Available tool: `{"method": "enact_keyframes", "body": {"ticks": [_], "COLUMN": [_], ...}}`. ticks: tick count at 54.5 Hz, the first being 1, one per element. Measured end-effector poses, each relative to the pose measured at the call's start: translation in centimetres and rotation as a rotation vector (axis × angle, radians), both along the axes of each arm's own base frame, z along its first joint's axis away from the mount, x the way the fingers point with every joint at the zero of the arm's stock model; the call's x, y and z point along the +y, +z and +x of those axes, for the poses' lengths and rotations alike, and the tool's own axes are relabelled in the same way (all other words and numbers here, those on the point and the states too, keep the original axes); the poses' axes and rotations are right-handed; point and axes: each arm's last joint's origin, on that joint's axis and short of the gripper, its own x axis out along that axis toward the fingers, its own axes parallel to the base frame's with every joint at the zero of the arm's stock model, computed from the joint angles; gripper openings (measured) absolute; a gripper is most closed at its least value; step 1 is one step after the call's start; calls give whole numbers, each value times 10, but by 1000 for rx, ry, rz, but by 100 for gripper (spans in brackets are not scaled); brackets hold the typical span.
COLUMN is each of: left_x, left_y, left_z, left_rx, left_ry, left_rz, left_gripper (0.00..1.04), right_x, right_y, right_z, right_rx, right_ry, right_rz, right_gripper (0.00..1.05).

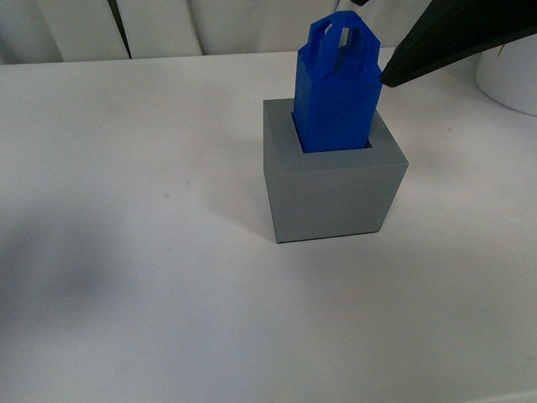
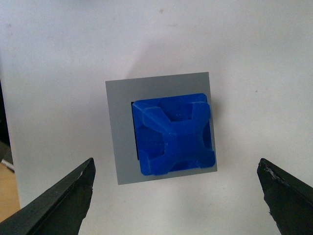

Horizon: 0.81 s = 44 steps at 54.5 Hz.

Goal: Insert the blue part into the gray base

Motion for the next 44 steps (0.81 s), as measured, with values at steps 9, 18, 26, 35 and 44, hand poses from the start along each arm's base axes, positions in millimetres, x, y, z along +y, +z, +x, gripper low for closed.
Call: {"method": "enact_keyframes", "body": {"ticks": [9, 18, 26, 35, 44], "left_x": [0, 0, 0, 0, 0], "left_y": [0, 0, 0, 0, 0], "left_z": [0, 0, 0, 0, 0], "left_rx": [0, 0, 0, 0, 0], "left_ry": [0, 0, 0, 0, 0], "left_rz": [0, 0, 0, 0, 0], "left_gripper": [99, 99, 99, 99, 99], "right_x": [-24, -52, -78, -81, -76], "right_y": [10, 4, -18, -24, -31], "right_z": [-29, -69, -109, -114, -116], "right_rx": [-58, -133, -261, -225, -423], "right_ry": [-70, -167, -361, -435, -687], "right_rz": [179, 379, 543, 599, 592], "right_gripper": [97, 97, 97, 97, 88]}}
